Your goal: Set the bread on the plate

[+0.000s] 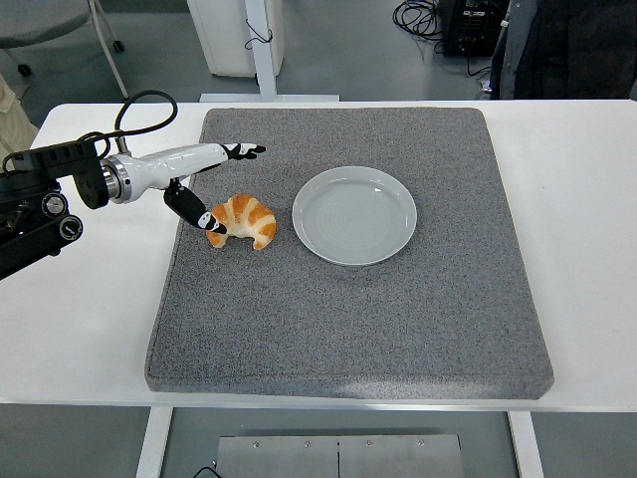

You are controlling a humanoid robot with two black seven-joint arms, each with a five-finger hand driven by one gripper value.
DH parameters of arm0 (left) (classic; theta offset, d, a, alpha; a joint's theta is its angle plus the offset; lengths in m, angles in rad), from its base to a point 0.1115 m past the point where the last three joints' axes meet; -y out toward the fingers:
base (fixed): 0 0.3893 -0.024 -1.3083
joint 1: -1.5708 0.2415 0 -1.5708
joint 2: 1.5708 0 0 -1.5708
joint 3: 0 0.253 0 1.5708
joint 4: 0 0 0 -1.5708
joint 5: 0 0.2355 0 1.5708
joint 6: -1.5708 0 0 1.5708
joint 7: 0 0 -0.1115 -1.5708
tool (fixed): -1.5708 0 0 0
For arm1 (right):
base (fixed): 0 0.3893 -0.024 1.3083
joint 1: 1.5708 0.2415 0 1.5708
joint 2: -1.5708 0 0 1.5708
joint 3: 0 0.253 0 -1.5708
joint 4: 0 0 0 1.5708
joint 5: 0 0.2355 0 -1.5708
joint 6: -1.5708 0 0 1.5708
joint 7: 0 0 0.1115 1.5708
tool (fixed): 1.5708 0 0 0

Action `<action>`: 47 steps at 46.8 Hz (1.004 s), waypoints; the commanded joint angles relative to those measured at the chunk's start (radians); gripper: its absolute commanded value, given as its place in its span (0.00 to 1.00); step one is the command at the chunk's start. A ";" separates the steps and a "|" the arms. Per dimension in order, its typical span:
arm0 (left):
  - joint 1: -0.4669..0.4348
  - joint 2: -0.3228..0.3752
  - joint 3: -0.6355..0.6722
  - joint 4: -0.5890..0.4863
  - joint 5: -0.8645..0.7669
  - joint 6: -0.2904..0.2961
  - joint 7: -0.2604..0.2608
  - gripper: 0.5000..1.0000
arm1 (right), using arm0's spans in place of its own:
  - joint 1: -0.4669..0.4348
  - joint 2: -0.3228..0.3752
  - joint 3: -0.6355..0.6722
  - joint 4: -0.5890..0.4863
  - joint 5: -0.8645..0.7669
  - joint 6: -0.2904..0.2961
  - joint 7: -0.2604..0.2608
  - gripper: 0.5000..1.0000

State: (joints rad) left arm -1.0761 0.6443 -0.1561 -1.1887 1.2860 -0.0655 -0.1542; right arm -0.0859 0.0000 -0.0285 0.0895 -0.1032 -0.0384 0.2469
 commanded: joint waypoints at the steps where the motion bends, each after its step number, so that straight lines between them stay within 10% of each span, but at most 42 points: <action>1: 0.002 -0.002 0.020 0.000 0.012 0.022 -0.004 0.97 | 0.000 0.000 -0.001 -0.001 0.000 0.000 0.000 1.00; 47: 0.013 -0.081 0.052 0.067 0.142 0.104 -0.002 0.97 | 0.000 0.000 -0.001 -0.001 0.000 0.000 0.000 1.00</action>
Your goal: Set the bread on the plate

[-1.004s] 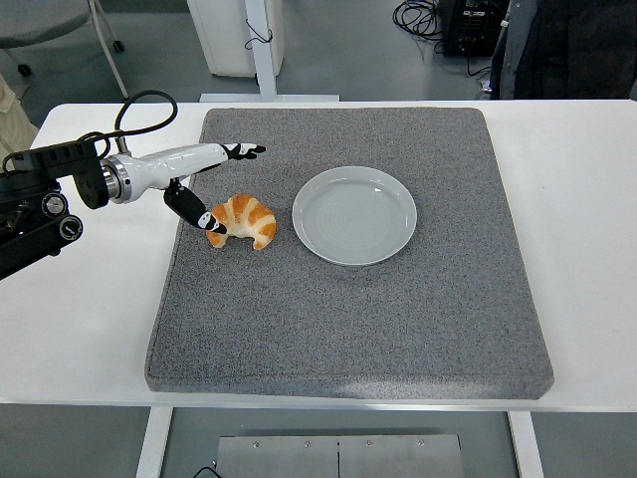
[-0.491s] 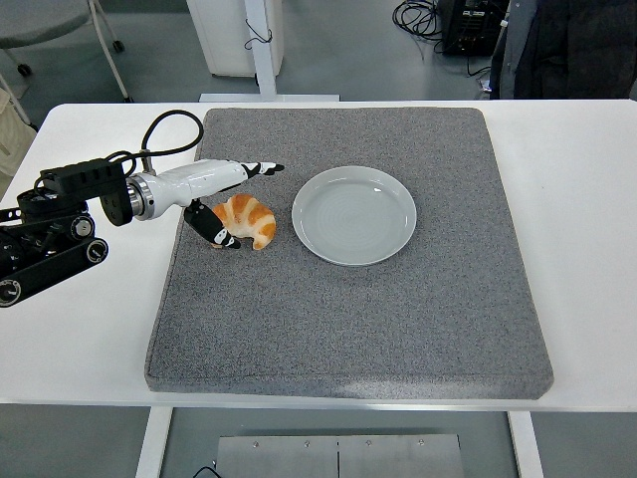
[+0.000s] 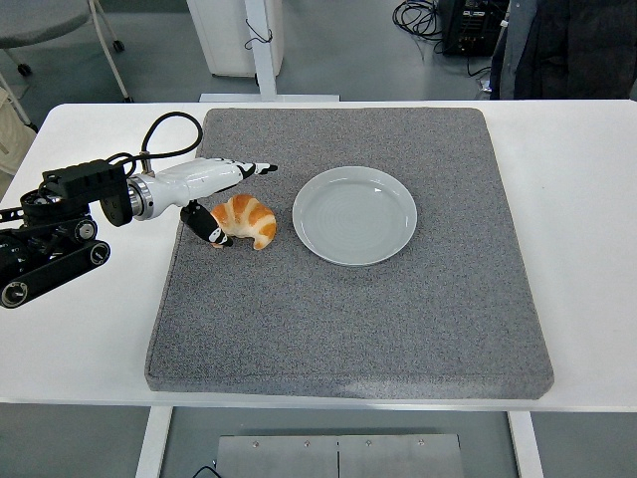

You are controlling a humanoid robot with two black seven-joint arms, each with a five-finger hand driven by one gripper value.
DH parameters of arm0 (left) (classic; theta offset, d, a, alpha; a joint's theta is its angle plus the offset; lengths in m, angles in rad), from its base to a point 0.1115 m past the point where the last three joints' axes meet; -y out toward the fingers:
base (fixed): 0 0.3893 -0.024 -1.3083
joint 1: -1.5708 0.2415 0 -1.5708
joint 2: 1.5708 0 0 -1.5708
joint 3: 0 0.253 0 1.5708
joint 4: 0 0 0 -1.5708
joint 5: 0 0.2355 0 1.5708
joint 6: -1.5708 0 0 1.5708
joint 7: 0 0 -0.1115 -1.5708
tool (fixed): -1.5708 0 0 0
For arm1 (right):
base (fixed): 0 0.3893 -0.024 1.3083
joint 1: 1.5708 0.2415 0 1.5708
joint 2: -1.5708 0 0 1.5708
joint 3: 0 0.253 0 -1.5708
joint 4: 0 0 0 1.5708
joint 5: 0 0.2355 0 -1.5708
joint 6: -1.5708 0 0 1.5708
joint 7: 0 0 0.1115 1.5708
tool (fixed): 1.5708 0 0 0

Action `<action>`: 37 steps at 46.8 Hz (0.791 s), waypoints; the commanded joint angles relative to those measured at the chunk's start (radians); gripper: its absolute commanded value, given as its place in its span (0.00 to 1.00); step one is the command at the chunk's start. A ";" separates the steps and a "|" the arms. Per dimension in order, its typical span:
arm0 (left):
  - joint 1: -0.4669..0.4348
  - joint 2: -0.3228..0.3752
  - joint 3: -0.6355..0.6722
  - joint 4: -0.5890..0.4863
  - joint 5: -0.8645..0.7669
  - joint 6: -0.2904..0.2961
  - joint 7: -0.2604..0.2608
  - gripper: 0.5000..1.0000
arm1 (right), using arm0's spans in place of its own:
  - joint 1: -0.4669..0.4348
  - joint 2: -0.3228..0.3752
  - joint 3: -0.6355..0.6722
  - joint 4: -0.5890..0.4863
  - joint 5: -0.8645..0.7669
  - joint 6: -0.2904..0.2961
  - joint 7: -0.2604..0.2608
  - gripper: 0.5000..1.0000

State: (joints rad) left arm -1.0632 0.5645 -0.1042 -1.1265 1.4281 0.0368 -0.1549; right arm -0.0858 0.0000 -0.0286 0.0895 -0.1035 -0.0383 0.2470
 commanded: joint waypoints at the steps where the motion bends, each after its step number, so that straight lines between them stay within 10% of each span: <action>1: 0.000 -0.003 0.000 0.008 0.000 0.002 -0.002 0.97 | 0.000 0.000 -0.001 -0.001 -0.001 0.000 0.000 1.00; 27: 0.008 -0.046 0.060 0.068 -0.001 0.089 -0.009 0.93 | 0.000 0.000 -0.001 0.001 -0.001 0.000 0.000 1.00; 31: 0.005 -0.046 0.060 0.070 0.000 0.106 -0.009 0.81 | 0.000 0.000 0.001 -0.001 0.001 0.000 0.000 1.00; 37: 0.000 -0.048 0.060 0.073 0.000 0.115 -0.020 0.25 | 0.000 0.000 -0.001 0.001 -0.001 0.000 0.000 1.00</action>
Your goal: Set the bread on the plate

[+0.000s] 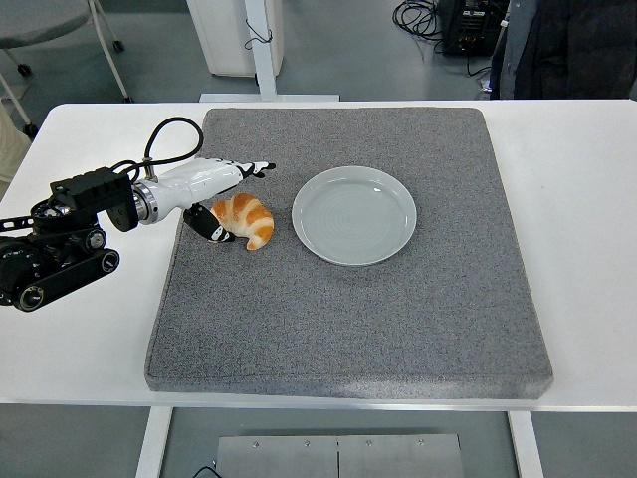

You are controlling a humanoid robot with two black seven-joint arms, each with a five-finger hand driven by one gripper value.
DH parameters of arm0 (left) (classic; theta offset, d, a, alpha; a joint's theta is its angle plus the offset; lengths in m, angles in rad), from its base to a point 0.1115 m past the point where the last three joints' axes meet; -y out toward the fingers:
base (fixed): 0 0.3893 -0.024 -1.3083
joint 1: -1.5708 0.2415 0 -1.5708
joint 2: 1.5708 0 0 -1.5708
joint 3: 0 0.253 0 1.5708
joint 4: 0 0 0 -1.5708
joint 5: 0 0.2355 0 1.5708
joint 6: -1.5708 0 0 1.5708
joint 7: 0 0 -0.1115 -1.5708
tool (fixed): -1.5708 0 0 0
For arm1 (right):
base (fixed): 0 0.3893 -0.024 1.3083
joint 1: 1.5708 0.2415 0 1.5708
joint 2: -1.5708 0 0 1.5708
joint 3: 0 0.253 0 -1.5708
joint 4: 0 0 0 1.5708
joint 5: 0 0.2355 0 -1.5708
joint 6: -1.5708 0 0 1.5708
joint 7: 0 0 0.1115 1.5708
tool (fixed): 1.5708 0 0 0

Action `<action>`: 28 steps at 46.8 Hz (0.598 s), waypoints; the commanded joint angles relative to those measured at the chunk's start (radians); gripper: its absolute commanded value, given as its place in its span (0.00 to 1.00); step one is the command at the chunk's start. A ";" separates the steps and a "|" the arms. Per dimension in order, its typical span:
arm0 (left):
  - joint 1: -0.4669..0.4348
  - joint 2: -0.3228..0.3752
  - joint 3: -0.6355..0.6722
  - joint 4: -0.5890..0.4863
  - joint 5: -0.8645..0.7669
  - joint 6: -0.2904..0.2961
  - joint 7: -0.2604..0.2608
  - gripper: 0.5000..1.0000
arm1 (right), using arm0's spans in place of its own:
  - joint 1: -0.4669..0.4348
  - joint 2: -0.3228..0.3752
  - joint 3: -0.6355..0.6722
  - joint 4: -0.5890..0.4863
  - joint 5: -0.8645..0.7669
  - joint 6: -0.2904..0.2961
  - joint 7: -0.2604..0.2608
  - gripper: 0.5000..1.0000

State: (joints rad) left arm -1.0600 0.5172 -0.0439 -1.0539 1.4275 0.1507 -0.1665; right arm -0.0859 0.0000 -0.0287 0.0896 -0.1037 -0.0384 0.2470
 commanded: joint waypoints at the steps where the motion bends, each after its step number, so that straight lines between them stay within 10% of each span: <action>1: -0.003 0.000 -0.001 0.000 0.001 0.001 -0.016 0.18 | 0.000 0.000 0.000 0.001 0.001 0.000 0.000 1.00; 4: -0.003 0.000 -0.001 0.000 -0.001 0.001 -0.039 0.00 | 0.000 0.000 0.000 -0.001 0.001 0.000 0.000 1.00; 28: -0.023 0.004 0.004 0.005 0.001 0.001 -0.051 0.00 | 0.000 0.000 0.000 -0.001 -0.001 0.000 0.000 1.00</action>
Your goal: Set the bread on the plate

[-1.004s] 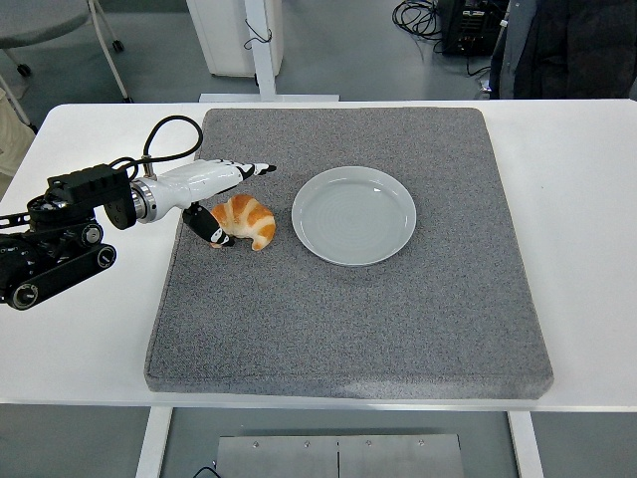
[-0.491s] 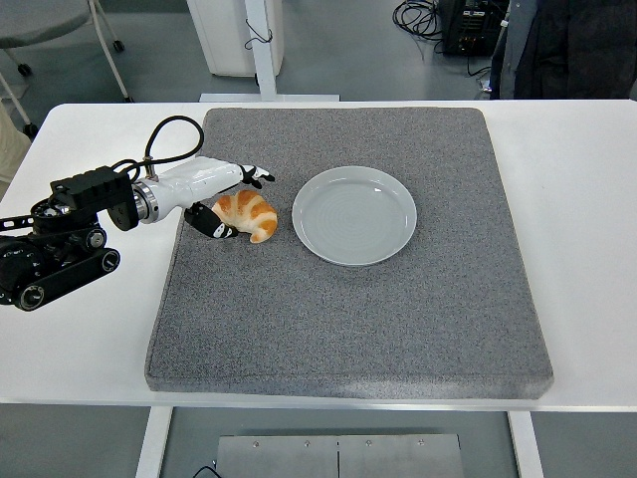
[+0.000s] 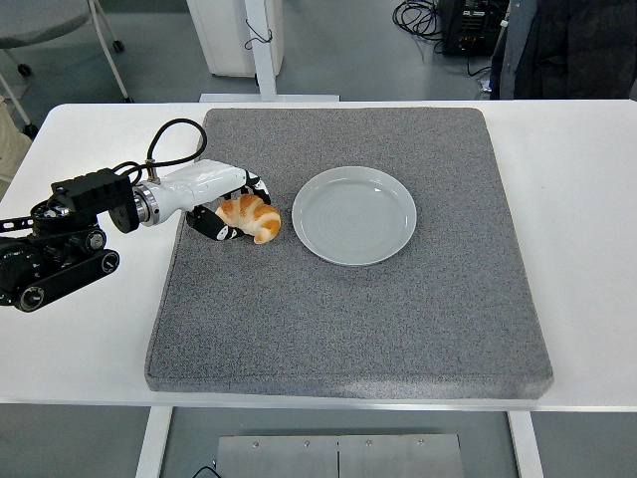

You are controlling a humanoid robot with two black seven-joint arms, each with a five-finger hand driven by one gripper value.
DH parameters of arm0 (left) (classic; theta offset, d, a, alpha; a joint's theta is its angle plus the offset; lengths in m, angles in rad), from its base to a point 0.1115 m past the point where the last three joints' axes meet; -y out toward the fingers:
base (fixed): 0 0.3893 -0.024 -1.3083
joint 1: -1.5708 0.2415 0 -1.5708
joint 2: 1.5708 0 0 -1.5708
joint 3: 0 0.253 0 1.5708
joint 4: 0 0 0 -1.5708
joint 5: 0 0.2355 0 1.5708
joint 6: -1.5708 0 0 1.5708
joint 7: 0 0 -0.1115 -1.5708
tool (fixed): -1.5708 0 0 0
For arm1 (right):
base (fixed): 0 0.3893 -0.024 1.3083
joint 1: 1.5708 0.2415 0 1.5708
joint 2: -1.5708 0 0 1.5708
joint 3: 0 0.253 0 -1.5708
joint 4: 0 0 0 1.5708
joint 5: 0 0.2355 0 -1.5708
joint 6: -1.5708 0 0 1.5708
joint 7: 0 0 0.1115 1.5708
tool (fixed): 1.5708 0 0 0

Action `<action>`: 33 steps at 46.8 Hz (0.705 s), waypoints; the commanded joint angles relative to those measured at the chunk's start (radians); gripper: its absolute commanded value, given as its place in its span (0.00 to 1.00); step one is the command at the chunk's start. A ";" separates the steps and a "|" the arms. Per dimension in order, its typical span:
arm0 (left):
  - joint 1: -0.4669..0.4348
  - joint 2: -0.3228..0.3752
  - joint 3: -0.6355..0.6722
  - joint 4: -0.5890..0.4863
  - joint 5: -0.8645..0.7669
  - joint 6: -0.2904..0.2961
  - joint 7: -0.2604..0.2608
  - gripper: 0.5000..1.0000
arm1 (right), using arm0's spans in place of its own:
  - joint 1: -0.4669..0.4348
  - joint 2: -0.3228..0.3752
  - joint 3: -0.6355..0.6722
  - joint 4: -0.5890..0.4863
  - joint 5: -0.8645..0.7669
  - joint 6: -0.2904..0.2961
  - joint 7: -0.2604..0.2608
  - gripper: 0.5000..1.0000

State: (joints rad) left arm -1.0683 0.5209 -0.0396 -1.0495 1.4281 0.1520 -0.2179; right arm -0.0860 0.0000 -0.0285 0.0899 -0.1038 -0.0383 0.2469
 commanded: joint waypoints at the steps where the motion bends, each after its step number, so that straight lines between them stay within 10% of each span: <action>1: -0.018 0.002 0.000 -0.001 -0.002 0.000 0.000 0.00 | 0.000 0.000 -0.001 -0.001 0.001 0.000 0.000 1.00; 33: -0.254 0.036 -0.002 -0.001 -0.020 -0.052 -0.006 0.00 | 0.000 0.000 -0.001 0.001 0.001 0.000 0.000 1.00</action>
State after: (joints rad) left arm -1.3024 0.5562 -0.0400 -1.0509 1.4086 0.1139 -0.2227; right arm -0.0859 0.0000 -0.0289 0.0894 -0.1035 -0.0383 0.2469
